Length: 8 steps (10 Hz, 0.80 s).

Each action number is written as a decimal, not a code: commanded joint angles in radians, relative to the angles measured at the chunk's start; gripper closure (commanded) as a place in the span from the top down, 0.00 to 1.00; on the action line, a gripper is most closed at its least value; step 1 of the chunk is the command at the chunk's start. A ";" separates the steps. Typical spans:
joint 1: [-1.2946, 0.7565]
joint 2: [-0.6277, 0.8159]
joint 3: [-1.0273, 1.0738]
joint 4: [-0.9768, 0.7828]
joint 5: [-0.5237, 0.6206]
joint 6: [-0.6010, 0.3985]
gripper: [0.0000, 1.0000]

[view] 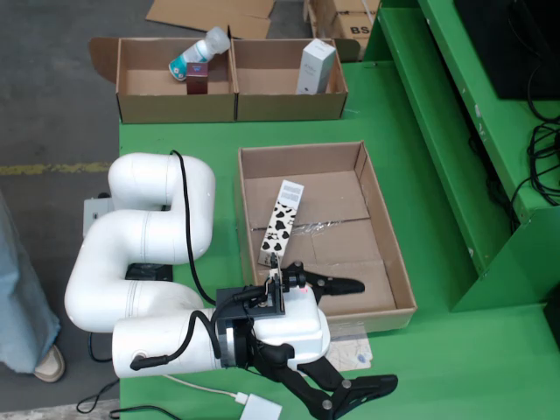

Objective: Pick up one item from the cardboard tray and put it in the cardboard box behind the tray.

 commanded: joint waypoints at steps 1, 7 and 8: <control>-0.006 -0.028 -0.020 -0.009 -1.112 0.000 1.00; -0.006 -0.028 -0.020 -0.009 -1.113 -0.069 1.00; -0.006 -0.028 -0.020 -0.009 -1.112 -0.054 1.00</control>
